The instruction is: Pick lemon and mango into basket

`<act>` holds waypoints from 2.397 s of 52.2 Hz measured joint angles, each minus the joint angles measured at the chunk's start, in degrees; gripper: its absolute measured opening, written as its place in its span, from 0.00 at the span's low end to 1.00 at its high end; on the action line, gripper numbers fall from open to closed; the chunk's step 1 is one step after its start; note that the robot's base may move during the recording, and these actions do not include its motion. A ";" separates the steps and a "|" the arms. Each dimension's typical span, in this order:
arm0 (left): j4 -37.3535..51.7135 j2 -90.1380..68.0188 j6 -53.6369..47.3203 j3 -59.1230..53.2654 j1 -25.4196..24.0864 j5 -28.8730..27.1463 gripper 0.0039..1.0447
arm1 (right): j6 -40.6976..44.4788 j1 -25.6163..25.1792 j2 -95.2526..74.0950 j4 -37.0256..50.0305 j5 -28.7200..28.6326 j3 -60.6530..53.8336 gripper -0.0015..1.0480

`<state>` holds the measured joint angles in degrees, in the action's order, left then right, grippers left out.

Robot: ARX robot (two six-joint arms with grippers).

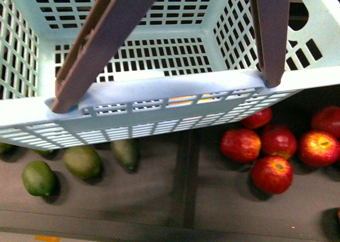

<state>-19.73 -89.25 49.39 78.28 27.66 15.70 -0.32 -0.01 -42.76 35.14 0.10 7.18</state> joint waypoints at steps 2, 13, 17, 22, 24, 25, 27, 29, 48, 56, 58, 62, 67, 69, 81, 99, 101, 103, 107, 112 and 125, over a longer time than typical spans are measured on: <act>0.00 0.00 0.09 0.00 0.00 0.20 0.05 | 0.00 0.00 0.02 0.00 0.00 0.00 0.92; 0.00 0.00 0.28 0.00 0.02 0.35 0.05 | 0.00 0.00 -0.07 0.00 0.02 -0.11 0.92; 0.00 0.00 0.24 0.00 0.02 0.22 0.05 | 0.00 0.00 0.07 0.00 0.02 -0.09 0.92; 0.00 0.00 0.20 0.00 0.00 -0.07 0.05 | 0.00 0.00 -0.04 0.00 -0.02 -0.09 0.92; 0.00 0.00 0.17 0.00 0.00 -0.09 0.05 | 0.00 0.00 -0.04 0.00 -0.02 -0.09 0.92; 0.00 0.00 0.17 0.00 0.00 -0.07 0.05 | 0.00 0.00 -0.04 0.00 0.00 -0.09 0.92; 0.00 0.00 0.09 0.00 0.00 -0.09 0.05 | 0.00 0.00 -0.04 0.00 -0.02 -0.09 0.92; 0.00 0.00 0.13 0.00 0.00 -0.04 0.05 | 0.00 0.00 -0.04 0.00 0.00 -0.09 0.92; 0.00 0.00 0.07 0.00 0.00 0.15 0.05 | 0.00 0.00 -0.02 0.00 0.00 -0.09 0.92; 0.00 0.00 0.07 0.00 0.02 -0.02 0.05 | 0.00 0.00 -0.07 0.00 0.00 -0.09 0.92; 0.00 0.00 0.04 0.00 0.02 0.09 0.05 | 0.00 0.00 -0.04 0.00 0.04 -0.09 0.92; 0.00 0.00 0.04 0.00 0.02 0.17 0.05 | 0.00 0.00 -0.07 0.00 0.00 -0.09 0.92; 0.00 0.00 0.00 0.00 0.02 0.20 0.05 | 0.00 0.00 0.04 0.00 -0.02 -0.09 0.92; 0.00 0.00 0.09 0.00 0.02 0.20 0.05 | 0.00 0.00 0.00 0.00 0.04 -0.09 0.92; 0.00 0.00 0.07 0.02 0.02 0.20 0.05 | 0.00 0.00 -0.09 0.00 0.00 -0.09 0.92; 0.00 0.00 -0.02 0.00 -0.02 0.00 0.05 | 0.00 0.00 -0.04 0.00 0.00 -0.07 0.92; 0.00 0.00 -0.04 0.00 -0.02 0.04 0.05 | 0.00 0.00 -0.04 0.00 -0.04 -0.07 0.92; 0.00 0.00 0.04 0.00 -0.02 0.00 0.05 | 0.00 0.00 -0.04 0.00 -0.07 -0.09 0.92; 0.00 0.00 0.07 0.00 -0.02 0.33 0.05 | 0.00 0.00 -0.04 0.00 0.00 -0.09 0.92; 0.00 0.00 0.15 0.00 -0.02 0.33 0.05 | 0.00 0.00 0.02 0.00 -0.07 -0.09 0.92; 0.00 0.09 -0.39 0.04 -1.01 -1.42 0.05 | -0.57 0.13 -0.11 -0.61 0.42 0.04 0.92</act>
<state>-19.73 -89.17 48.99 78.32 26.65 14.28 -0.89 0.12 -42.87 34.52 0.51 7.22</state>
